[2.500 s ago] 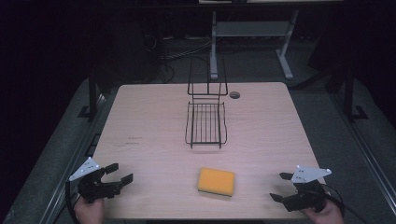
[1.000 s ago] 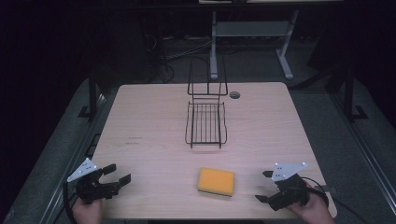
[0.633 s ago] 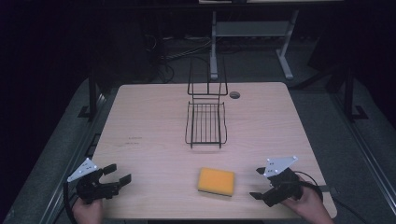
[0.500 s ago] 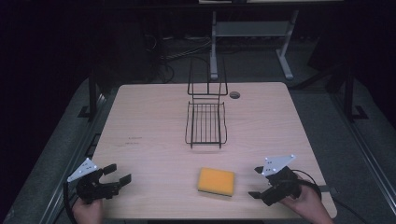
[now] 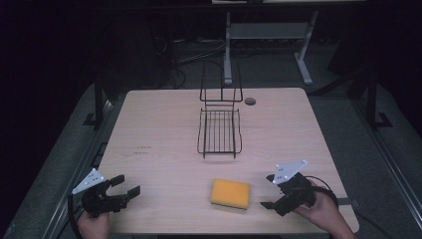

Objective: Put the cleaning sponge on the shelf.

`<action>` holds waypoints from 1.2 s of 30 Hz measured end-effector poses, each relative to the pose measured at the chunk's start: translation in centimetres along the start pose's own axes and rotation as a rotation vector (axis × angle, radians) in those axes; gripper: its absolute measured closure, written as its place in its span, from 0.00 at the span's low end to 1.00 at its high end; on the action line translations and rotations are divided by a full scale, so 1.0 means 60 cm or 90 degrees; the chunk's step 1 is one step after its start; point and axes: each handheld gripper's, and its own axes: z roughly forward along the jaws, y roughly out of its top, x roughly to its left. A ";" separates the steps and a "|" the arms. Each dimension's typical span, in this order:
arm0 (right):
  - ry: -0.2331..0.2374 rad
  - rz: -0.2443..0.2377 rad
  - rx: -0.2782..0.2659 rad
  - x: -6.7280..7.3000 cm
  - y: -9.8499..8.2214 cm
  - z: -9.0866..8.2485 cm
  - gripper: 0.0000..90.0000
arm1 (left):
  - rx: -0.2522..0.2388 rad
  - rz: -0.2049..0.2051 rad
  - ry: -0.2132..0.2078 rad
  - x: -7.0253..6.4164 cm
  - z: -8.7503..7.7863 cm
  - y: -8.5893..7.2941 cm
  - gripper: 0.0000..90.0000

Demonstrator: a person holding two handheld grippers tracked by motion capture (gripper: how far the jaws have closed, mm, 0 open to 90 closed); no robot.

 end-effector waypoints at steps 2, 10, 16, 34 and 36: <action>0.002 -0.005 0.003 0.000 0.004 0.002 0.18 | -0.001 -0.001 0.000 0.000 0.000 0.000 0.16; 0.014 -0.024 0.017 0.000 0.020 0.011 0.18 | 0.002 0.002 -0.002 -0.001 0.002 0.000 0.16; 0.028 -0.035 0.026 0.000 0.036 0.021 0.18 | 0.002 0.004 -0.002 -0.003 0.003 0.001 0.16; 0.061 -0.070 0.053 0.002 0.085 0.055 0.17 | 0.000 0.001 -0.004 -0.002 0.002 0.001 0.16; 0.065 -0.068 0.056 0.002 0.089 0.060 0.17 | -0.002 -0.001 -0.004 -0.002 0.001 0.000 0.16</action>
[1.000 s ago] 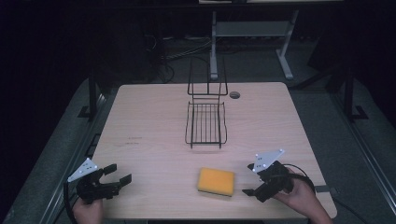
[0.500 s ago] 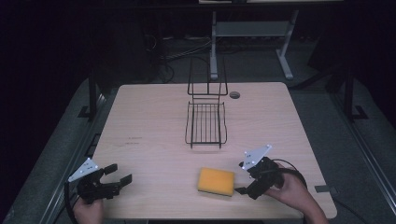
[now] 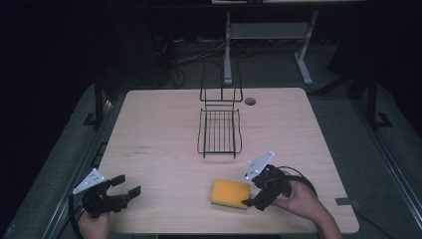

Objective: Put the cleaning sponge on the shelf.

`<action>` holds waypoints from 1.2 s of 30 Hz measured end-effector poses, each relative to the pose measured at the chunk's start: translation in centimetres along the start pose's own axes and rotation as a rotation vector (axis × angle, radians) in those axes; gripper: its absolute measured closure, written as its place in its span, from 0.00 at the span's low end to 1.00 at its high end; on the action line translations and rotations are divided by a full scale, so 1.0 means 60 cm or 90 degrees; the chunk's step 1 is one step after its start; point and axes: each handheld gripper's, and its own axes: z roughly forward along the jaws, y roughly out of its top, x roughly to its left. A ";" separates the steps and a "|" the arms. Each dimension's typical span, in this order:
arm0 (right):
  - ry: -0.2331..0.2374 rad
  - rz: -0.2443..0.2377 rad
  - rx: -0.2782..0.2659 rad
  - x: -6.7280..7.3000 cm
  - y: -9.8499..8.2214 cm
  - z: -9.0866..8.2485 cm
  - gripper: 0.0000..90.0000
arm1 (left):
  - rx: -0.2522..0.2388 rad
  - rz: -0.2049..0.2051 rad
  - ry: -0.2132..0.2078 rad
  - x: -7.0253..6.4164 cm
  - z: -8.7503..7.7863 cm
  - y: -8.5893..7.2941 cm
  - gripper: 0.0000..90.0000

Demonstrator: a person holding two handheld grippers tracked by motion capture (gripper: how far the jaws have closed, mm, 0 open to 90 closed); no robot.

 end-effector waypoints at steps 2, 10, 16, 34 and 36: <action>0.003 -0.001 0.004 -0.001 0.004 0.003 0.17 | -0.001 0.000 0.000 0.000 0.000 0.000 0.16; 0.015 -0.017 0.017 -0.002 0.022 0.018 0.17 | 0.001 0.001 0.000 -0.001 0.001 0.000 0.16; 0.024 -0.027 0.024 -0.004 0.034 0.030 0.17 | 0.000 0.000 -0.001 -0.001 0.000 0.000 0.16; 0.034 -0.033 0.055 -0.008 0.050 0.061 0.17 | 0.001 0.002 -0.001 -0.001 0.000 0.000 0.16; 0.034 -0.034 0.058 -0.008 0.051 0.064 0.17 | 0.001 0.002 -0.001 -0.001 0.000 0.000 0.16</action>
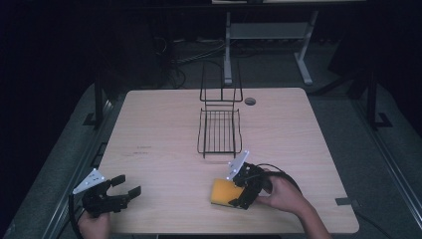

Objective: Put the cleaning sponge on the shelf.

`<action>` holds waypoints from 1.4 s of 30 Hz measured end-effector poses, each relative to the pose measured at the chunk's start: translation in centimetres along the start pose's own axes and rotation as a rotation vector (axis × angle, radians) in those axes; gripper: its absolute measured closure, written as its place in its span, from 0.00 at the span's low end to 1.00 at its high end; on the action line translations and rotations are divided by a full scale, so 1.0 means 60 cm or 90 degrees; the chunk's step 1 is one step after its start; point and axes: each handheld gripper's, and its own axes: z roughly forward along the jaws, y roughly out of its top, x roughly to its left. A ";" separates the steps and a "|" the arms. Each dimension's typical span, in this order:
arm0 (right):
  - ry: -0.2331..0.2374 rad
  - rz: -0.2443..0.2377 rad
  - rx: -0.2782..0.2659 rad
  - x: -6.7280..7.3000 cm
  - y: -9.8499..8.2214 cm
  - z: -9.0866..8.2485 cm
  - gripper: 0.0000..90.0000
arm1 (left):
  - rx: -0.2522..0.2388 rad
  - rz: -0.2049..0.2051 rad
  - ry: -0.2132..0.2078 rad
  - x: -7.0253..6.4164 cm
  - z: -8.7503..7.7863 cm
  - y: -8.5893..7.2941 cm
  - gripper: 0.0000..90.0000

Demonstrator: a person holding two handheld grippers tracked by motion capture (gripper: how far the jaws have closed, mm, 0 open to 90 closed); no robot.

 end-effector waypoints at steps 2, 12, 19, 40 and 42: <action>0.000 -0.002 0.003 -0.001 0.001 0.002 0.17 | 0.000 0.000 0.000 0.000 0.000 0.000 0.16; 0.005 0.000 0.018 -0.002 0.005 0.015 0.17 | -0.001 0.000 0.000 0.000 -0.001 0.000 0.16; 0.004 -0.003 0.030 -0.002 0.007 0.025 0.17 | -0.001 -0.001 -0.001 0.000 -0.001 0.000 0.16; -0.002 -0.002 0.035 -0.003 0.004 0.047 0.17 | -0.003 -0.004 -0.002 0.001 -0.001 0.000 0.16; -0.004 -0.003 0.033 -0.003 0.004 0.047 0.17 | -0.004 -0.004 -0.001 0.001 -0.002 -0.001 0.16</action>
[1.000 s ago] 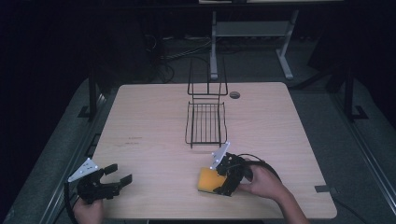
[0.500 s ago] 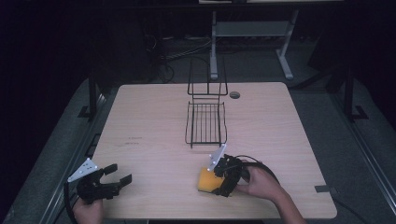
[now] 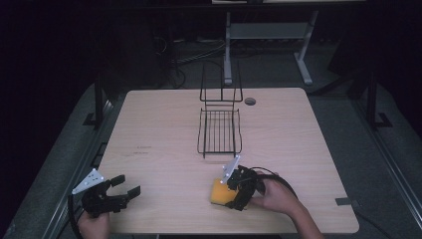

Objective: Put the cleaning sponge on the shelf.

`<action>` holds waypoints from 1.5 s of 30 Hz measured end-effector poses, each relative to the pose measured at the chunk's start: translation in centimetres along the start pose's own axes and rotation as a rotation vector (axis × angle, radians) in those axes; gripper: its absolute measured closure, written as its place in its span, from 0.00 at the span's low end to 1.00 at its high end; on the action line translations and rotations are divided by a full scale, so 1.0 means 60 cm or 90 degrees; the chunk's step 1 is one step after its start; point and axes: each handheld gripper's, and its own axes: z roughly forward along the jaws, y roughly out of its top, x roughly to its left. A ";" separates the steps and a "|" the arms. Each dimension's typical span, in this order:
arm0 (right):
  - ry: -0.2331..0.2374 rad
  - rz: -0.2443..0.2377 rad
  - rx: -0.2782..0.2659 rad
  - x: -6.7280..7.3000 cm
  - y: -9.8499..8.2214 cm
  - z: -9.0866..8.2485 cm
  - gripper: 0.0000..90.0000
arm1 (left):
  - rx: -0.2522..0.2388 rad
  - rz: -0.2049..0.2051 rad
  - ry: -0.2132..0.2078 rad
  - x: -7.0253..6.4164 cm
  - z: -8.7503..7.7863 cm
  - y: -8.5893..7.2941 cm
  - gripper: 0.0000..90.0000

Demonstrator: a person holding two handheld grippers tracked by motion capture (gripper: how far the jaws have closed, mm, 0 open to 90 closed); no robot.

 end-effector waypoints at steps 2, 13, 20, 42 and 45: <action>-0.001 0.000 -0.001 0.000 0.000 0.000 0.17 | 0.000 0.000 0.000 0.000 0.000 0.000 0.16; -0.008 -0.005 0.000 0.002 0.001 0.006 0.17 | -0.001 0.000 0.001 0.000 -0.001 0.000 0.16; -0.003 -0.003 0.001 0.004 -0.001 0.012 0.18 | -0.001 0.001 0.001 0.000 -0.002 0.000 0.16; 0.001 -0.008 -0.026 -0.001 0.000 -0.010 0.23 | -0.003 0.002 0.001 -0.001 -0.002 0.000 0.16; 0.001 -0.012 -0.039 -0.003 0.002 -0.018 0.23 | -0.002 0.003 0.002 -0.001 -0.002 0.000 0.16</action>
